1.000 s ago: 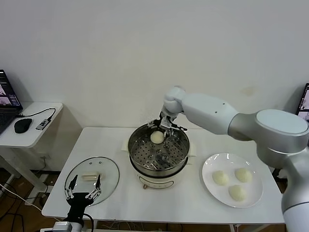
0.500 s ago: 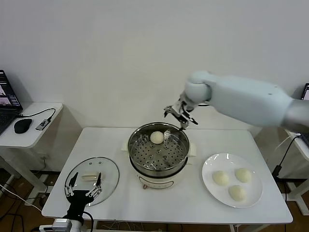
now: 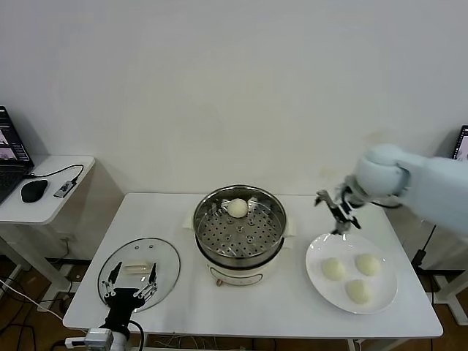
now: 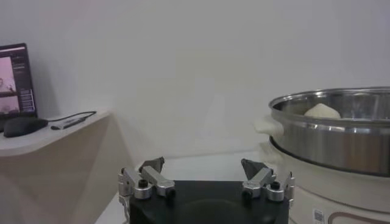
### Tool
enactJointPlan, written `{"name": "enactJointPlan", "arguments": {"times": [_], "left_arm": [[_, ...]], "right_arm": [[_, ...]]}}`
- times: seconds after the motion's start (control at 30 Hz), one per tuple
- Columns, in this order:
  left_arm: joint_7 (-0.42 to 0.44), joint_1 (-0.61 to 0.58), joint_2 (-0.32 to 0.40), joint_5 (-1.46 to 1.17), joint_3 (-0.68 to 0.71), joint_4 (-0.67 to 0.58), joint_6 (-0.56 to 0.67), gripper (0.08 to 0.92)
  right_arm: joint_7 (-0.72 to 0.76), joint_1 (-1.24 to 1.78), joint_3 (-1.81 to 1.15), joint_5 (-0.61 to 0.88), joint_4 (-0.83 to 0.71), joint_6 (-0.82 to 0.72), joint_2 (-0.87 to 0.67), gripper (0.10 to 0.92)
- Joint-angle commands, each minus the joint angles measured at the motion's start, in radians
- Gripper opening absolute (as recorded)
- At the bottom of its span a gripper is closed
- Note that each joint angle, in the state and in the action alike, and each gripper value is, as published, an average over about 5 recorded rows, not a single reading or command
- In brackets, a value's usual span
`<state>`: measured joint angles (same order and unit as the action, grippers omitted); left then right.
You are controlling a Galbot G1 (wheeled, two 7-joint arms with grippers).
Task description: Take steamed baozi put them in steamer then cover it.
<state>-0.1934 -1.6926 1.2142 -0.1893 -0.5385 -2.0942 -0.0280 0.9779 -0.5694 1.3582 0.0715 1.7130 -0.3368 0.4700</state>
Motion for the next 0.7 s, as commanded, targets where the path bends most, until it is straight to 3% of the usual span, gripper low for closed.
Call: {"name": "enactJointPlan", "arguments": {"times": [0.03, 0.37, 0.7], "left_arm": [[-0.001, -0.001, -0.001, 0.001, -0.001, 0.000, -0.008, 0.823], [-0.006, -0.020, -0.006, 0.000, -0.028, -0.003, -0.007, 0.823], [-0.005, -0.025, -0.006, -0.002, -0.048, -0.009, -0.007, 0.823]], "right_arm": [[-0.002, 0.161, -0.061, -0.039, 0.064, -0.056, -0.144, 0.823], [0.049, 0.574, -0.437, -0.145, -0.129, 0.012, -0.059, 0.823], [0.062, 0.727, -0.583, -0.194, -0.287, 0.051, 0.039, 0.823]]}}
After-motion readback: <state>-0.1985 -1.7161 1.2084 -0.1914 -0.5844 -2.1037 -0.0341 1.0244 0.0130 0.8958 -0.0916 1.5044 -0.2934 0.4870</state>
